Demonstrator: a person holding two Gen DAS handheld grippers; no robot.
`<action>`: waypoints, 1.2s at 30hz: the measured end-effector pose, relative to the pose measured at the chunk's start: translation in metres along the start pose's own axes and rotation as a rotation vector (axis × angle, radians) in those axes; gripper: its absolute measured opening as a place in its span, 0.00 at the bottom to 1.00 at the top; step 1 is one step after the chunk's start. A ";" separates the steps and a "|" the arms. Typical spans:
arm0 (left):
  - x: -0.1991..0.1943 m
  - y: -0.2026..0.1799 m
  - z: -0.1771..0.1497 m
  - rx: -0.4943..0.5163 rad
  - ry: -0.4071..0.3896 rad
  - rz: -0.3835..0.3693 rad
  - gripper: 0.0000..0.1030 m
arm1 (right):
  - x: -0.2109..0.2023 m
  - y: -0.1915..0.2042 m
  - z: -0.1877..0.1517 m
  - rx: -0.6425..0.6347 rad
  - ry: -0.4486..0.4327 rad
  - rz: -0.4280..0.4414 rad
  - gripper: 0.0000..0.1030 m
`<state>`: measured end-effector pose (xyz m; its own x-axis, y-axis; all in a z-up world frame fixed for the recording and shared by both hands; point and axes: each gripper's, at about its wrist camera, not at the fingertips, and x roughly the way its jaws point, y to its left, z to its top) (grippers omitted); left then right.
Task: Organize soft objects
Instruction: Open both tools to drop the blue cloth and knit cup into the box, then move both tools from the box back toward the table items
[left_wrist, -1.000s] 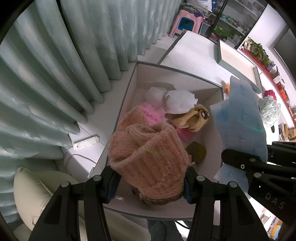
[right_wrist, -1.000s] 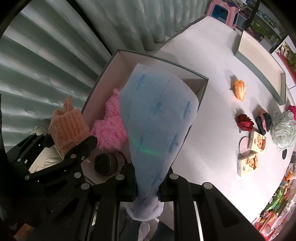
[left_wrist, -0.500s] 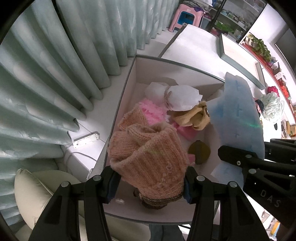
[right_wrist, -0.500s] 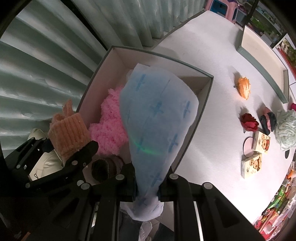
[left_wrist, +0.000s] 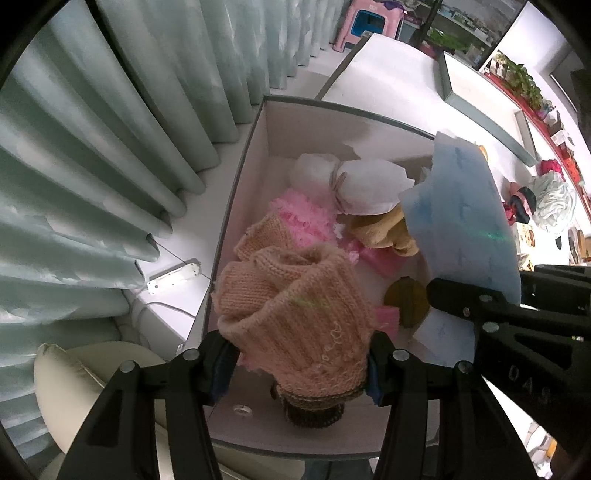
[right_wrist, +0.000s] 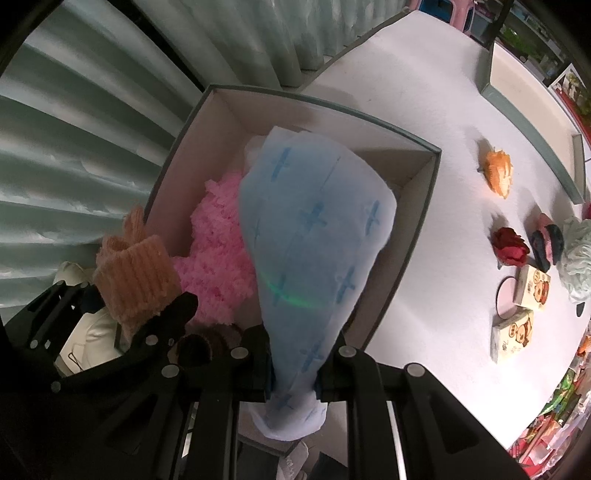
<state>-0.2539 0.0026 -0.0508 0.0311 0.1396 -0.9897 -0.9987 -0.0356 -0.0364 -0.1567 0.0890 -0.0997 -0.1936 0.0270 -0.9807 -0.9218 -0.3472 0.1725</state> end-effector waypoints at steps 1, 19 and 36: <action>0.001 0.000 0.000 0.004 0.001 0.005 0.59 | 0.001 0.000 0.001 -0.002 0.002 0.000 0.17; -0.026 -0.029 0.008 0.047 -0.006 -0.010 1.00 | -0.036 -0.062 -0.015 0.173 -0.107 0.008 0.79; -0.004 -0.201 0.035 0.123 0.124 -0.198 1.00 | -0.003 -0.254 -0.128 0.454 -0.026 -0.162 0.80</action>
<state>-0.0551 0.0442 -0.0343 0.2238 0.0095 -0.9746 -0.9698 0.1019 -0.2217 0.1214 0.0568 -0.1522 -0.0382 0.0722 -0.9967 -0.9931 0.1079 0.0458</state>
